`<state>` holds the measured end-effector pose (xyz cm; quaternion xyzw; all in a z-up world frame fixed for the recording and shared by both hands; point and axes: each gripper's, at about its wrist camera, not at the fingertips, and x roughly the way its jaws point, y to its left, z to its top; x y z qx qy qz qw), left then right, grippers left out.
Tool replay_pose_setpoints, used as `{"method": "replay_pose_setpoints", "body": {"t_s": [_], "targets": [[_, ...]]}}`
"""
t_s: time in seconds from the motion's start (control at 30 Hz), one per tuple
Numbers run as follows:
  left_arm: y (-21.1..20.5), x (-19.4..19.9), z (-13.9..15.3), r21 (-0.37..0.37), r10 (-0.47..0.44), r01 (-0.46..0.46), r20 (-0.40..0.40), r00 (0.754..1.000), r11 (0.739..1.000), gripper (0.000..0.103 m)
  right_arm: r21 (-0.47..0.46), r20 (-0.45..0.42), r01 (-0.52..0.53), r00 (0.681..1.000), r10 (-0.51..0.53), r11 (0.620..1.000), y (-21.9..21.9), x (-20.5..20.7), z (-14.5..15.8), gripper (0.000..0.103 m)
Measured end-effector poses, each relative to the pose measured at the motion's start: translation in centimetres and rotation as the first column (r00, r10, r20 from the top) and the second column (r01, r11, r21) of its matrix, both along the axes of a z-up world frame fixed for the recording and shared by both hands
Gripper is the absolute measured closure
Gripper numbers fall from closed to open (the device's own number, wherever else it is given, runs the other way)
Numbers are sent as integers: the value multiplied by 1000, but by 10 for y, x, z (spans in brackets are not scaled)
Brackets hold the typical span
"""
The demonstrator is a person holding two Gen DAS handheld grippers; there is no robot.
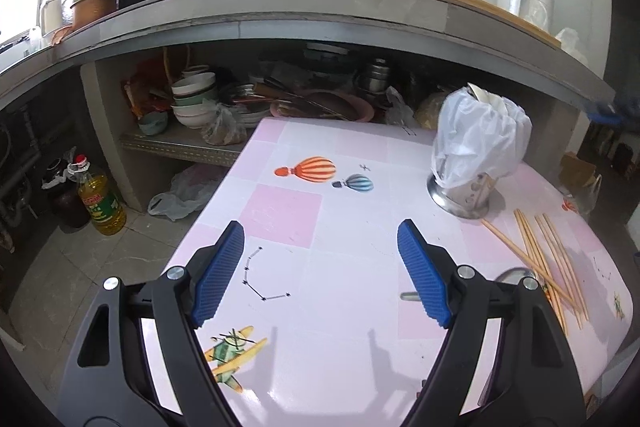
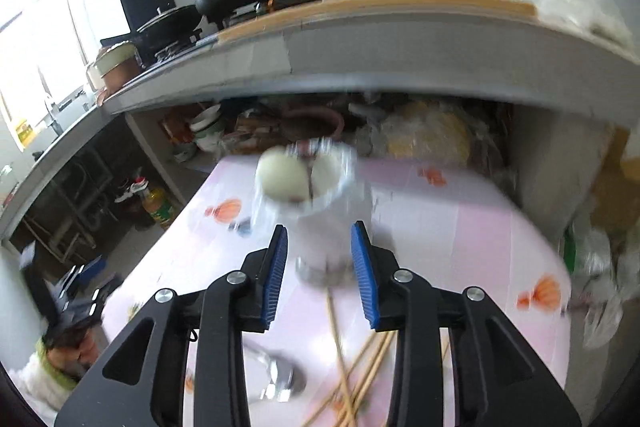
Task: Organize utensils
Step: 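Push the white ladle handle down into the holder with the right tool, then move the left tool down to the steel spoons on the table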
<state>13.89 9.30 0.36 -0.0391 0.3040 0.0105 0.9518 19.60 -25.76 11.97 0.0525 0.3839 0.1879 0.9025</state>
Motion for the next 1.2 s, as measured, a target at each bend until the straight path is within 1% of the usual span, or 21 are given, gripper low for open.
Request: {"method": "replay_pose_setpoints", "body": {"t_s": [0.13,0.23,0.3,0.33,0.37,0.43,0.47,0.53,0.6,0.63,0.67,0.7,0.73,0.8,0.9,1.0,1.2], "targets": [[-7,0,-6,-2,-29,29,-15,999,1000,28,83,-87,29,996,-22,996,-12,-50,-41,70],[-15,0,-12,-2,-69,69,-31,997,998,28,116,-143,79,988,-62,990,-16,-80,-73,70],[-24,0,-16,-25,-130,129,-40,991,991,28,128,-167,102,983,-80,987,-15,-94,-89,70],[-28,1,-17,-41,-161,160,-47,986,986,23,122,-183,115,979,-91,986,-13,-101,-100,70],[-34,3,-20,-62,-209,205,-60,976,977,22,113,-190,116,977,-93,987,-12,-105,-106,70],[-45,5,-23,-88,-282,277,-62,957,957,21,85,-198,112,976,-93,990,-4,-114,-117,70],[-54,6,-25,-101,-334,327,-62,941,940,19,67,-201,105,975,-89,992,0,-117,-123,70],[-71,10,-29,-111,-414,405,-74,907,907,19,34,-208,102,974,-92,994,5,-119,-131,70],[-93,14,-32,-106,-509,500,-89,856,860,19,9,-217,95,972,-91,995,6,-124,-138,70],[-101,15,-33,-96,-535,528,-92,840,844,18,0,-218,96,971,-93,995,5,-127,-141,70],[-112,17,-35,-80,-570,565,-98,816,821,17,-5,-220,99,971,-97,995,3,-131,-142,70],[-123,19,-37,-67,-610,606,-109,785,793,17,-6,-223,100,970,-99,995,1,-133,-145,70],[-131,21,-39,-55,-634,632,-118,764,773,17,-5,-228,101,969,-99,995,-1,-135,-147,70],[-151,25,-45,-23,-691,696,-148,707,717,17,-8,-235,103,967,-102,995,-4,-137,-150,70],[-175,36,-59,18,-731,750,-206,650,661,17,-14,-250,104,963,-104,994,-7,-141,-157,70],[-191,49,-72,34,-742,772,-251,621,635,17,-8,-268,100,958,-98,995,-8,-141,-164,70],[-207,68,-86,31,-763,804,-293,576,594,17,-21,-283,86,955,-89,996,-4,-136,-170,70]]}}
